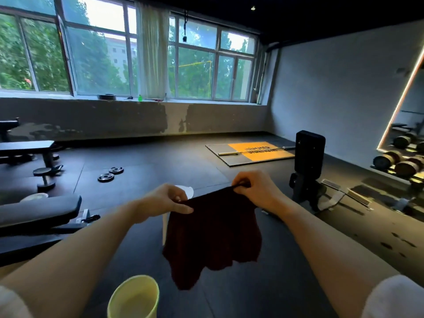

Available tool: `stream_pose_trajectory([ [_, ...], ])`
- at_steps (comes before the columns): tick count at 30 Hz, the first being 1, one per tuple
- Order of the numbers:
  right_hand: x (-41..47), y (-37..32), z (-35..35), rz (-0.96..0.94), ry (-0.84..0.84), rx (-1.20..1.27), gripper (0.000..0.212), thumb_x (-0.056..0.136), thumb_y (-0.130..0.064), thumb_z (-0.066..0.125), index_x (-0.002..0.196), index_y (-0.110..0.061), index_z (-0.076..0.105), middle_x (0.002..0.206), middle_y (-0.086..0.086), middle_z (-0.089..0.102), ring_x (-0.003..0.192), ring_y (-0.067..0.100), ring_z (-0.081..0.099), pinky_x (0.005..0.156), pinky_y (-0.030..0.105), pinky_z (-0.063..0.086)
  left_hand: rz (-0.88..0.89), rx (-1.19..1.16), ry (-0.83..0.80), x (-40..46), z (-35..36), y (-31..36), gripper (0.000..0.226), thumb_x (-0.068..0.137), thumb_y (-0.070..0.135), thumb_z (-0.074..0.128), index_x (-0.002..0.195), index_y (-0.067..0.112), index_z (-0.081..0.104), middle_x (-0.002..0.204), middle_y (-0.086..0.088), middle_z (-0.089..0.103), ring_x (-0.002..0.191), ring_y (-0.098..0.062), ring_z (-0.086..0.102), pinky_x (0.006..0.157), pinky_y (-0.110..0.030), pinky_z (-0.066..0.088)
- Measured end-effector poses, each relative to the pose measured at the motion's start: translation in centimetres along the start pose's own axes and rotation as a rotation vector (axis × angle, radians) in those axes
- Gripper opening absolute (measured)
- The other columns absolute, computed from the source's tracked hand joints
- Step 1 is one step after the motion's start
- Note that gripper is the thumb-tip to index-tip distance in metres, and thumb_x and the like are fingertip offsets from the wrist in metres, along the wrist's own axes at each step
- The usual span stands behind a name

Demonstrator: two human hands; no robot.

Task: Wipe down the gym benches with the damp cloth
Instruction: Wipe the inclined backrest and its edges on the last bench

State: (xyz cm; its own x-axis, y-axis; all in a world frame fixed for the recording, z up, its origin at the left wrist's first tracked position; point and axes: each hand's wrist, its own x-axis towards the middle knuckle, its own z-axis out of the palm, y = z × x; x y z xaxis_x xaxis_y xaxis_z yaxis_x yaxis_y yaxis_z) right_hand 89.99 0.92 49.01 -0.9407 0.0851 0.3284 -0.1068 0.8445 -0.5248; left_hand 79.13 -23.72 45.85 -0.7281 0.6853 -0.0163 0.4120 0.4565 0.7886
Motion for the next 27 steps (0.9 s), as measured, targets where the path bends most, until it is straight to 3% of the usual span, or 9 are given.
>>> stream_pose_trajectory([
  [3, 5.5, 3.1, 0.0, 0.019, 0.032, 0.039, 0.014, 0.084, 0.002, 0.066, 0.089, -0.011, 0.071, 0.090, 0.003, 0.068, 0.087, 0.012, 0.064, 0.083, 0.025, 0.052, -0.001, 0.080, -0.035, 5.9, -2.8, -0.5, 0.012, 0.076, 0.012, 0.080, 0.076, 0.011, 0.068, 0.063, 0.009, 0.053, 0.065, -0.005, 0.050, 0.060, -0.019, 0.035],
  [5, 9.3, 5.3, -0.4, 0.037, 0.061, 0.052, 0.017, 0.084, 0.002, 0.066, 0.086, -0.015, 0.069, 0.086, -0.002, 0.066, 0.084, 0.010, 0.062, 0.079, 0.022, 0.049, -0.011, 0.196, -0.058, 10.1, -4.6, -0.9, 0.017, 0.074, 0.004, 0.078, 0.072, 0.018, 0.069, 0.061, 0.013, 0.058, 0.063, -0.004, 0.054, 0.061, -0.018, 0.040],
  [9, 16.7, 11.3, -1.2, 0.067, 0.027, 0.085, 0.023, 0.085, 0.001, 0.066, 0.084, -0.022, 0.067, 0.087, -0.005, 0.064, 0.087, 0.011, 0.062, 0.081, 0.020, 0.048, -0.055, 0.371, -0.082, 18.4, -7.1, -2.8, 0.037, 0.074, 0.008, 0.078, 0.051, 0.035, 0.065, 0.051, 0.020, 0.054, 0.054, 0.004, 0.049, 0.058, -0.020, 0.037],
  [12, 22.8, 16.6, -0.7, 0.054, -0.042, 0.094, 0.017, 0.086, 0.000, 0.065, 0.090, -0.017, 0.068, 0.093, 0.002, 0.066, 0.091, 0.014, 0.062, 0.080, 0.019, 0.048, -0.099, 0.397, -0.055, 24.4, -8.1, -4.5, 0.039, 0.076, 0.014, 0.078, 0.048, 0.035, 0.063, 0.049, 0.019, 0.049, 0.051, 0.004, 0.045, 0.056, -0.020, 0.034],
  [15, 29.2, 21.8, 1.4, 0.038, -0.156, 0.129, 0.014, 0.086, -0.001, 0.066, 0.093, -0.012, 0.069, 0.097, 0.009, 0.067, 0.093, 0.020, 0.063, 0.086, 0.031, 0.051, -0.152, 0.384, -0.025, 30.0, -8.7, -7.3, 0.030, 0.076, 0.011, 0.078, 0.060, 0.032, 0.066, 0.062, 0.017, 0.058, 0.058, 0.004, 0.051, 0.062, -0.019, 0.042],
  [18, 35.6, 26.1, 4.5, 0.021, -0.252, 0.116, 0.014, 0.082, 0.001, 0.069, 0.089, -0.010, 0.070, 0.090, 0.011, 0.069, 0.087, 0.026, 0.065, 0.084, 0.036, 0.051, -0.265, 0.400, -0.026, 34.9, -9.2, -10.6, 0.020, 0.077, 0.008, 0.075, 0.074, 0.027, 0.070, 0.082, 0.004, 0.068, 0.076, -0.009, 0.061, 0.078, -0.029, 0.051],
  [22, 43.4, 30.3, 9.5, -0.011, -0.340, 0.132, 0.019, 0.076, 0.009, 0.070, 0.083, -0.008, 0.072, 0.082, 0.008, 0.067, 0.081, 0.022, 0.062, 0.078, 0.031, 0.049, -0.405, 0.423, -0.026, 39.7, -10.3, -15.5, 0.018, 0.082, 0.003, 0.070, 0.091, 0.018, 0.073, 0.076, 0.003, 0.067, 0.067, -0.006, 0.062, 0.065, -0.021, 0.052],
  [25, 48.8, 33.4, 13.7, 0.005, -0.400, 0.084, 0.015, 0.076, 0.005, 0.070, 0.085, -0.006, 0.074, 0.087, 0.007, 0.071, 0.083, 0.018, 0.064, 0.080, 0.028, 0.048, -0.474, 0.484, -0.011, 42.8, -11.5, -19.7, 0.014, 0.083, 0.011, 0.072, 0.096, 0.019, 0.072, 0.085, 0.003, 0.067, 0.078, -0.013, 0.062, 0.072, -0.028, 0.052],
  [27, 52.2, 35.5, 16.7, 0.035, -0.436, 0.075, 0.013, 0.077, 0.003, 0.069, 0.085, -0.006, 0.074, 0.088, 0.006, 0.071, 0.085, 0.018, 0.064, 0.081, 0.029, 0.048, -0.477, 0.542, 0.020, 44.9, -12.6, -22.8, 0.008, 0.084, 0.020, 0.073, 0.090, 0.024, 0.070, 0.086, 0.007, 0.063, 0.080, -0.009, 0.058, 0.073, -0.022, 0.043],
])
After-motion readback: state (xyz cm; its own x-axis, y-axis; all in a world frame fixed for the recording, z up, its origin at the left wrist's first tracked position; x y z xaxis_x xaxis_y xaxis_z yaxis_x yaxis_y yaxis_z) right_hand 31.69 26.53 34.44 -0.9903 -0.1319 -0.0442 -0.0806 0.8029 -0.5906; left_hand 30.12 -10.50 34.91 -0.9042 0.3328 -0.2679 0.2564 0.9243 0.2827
